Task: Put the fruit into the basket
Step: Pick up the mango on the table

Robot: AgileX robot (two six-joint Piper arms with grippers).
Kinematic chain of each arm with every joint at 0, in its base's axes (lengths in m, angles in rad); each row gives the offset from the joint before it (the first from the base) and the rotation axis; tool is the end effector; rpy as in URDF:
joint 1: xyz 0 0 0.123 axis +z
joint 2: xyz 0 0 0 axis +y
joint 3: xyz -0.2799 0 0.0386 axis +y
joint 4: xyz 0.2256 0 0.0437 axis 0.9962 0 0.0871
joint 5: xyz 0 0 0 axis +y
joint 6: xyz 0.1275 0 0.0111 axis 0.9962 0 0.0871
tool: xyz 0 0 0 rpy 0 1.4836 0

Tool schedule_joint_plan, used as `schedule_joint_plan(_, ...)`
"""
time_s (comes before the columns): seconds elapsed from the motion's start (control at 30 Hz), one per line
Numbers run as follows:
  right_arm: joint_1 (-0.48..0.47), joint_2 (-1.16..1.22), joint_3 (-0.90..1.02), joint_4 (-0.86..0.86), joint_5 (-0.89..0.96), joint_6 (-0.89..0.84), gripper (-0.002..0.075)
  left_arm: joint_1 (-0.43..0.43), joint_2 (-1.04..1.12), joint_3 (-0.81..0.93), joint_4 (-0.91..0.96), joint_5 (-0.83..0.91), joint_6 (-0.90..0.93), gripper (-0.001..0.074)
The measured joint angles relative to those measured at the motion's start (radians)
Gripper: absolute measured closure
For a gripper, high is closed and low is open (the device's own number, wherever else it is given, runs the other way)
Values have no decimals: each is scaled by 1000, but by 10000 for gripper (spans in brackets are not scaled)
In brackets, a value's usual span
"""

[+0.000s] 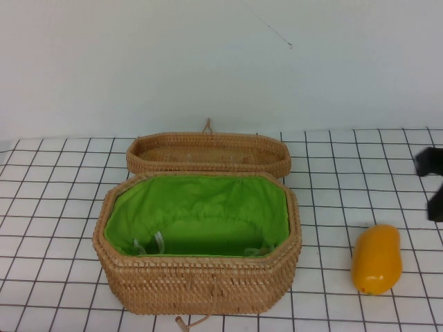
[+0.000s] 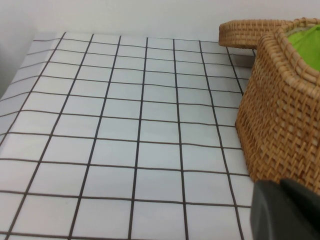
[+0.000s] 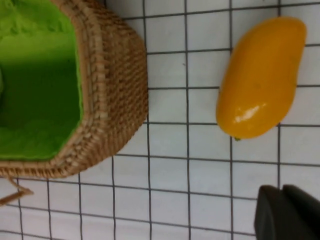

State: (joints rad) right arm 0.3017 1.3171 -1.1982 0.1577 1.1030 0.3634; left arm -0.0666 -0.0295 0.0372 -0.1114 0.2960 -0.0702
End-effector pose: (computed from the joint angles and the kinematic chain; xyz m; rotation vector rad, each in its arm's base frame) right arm 0.2337 0.0915 0.3057 0.1399 2.7489 0.4030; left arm 0.0695 -0.0088 0.1680 -0.0752 1.7884 -0.2038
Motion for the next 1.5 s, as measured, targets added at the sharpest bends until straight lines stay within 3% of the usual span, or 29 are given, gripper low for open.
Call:
schedule_joint_plan(0.13, 0, 75, 0, 6, -41, 39, 642, 0, 0, 0, 0, 0, 0, 734)
schedule_joint_plan(0.23, 0, 129, 0, 4, -47, 44, 475, 0, 0, 0, 0, 0, 0, 734)
schedule_joint_plan(0.37, 0, 187, 2, 0, -63, 26, 178, 0, 0, 0, 0, 0, 0, 734)
schedule_joint_plan(0.47, 0, 229, 2, -3, -94, 30, 73, 0, 0, 0, 0, 0, 0, 734)
schedule_joint_plan(0.97, 0, 403, 2, -48, -208, 193, 34, 0, 0, 0, 0, 0, 0, 734)
schedule_joint_plan(1.5, 0, 506, 3, -51, -249, 214, 34, 0, 0, 0, 0, 0, 0, 734)
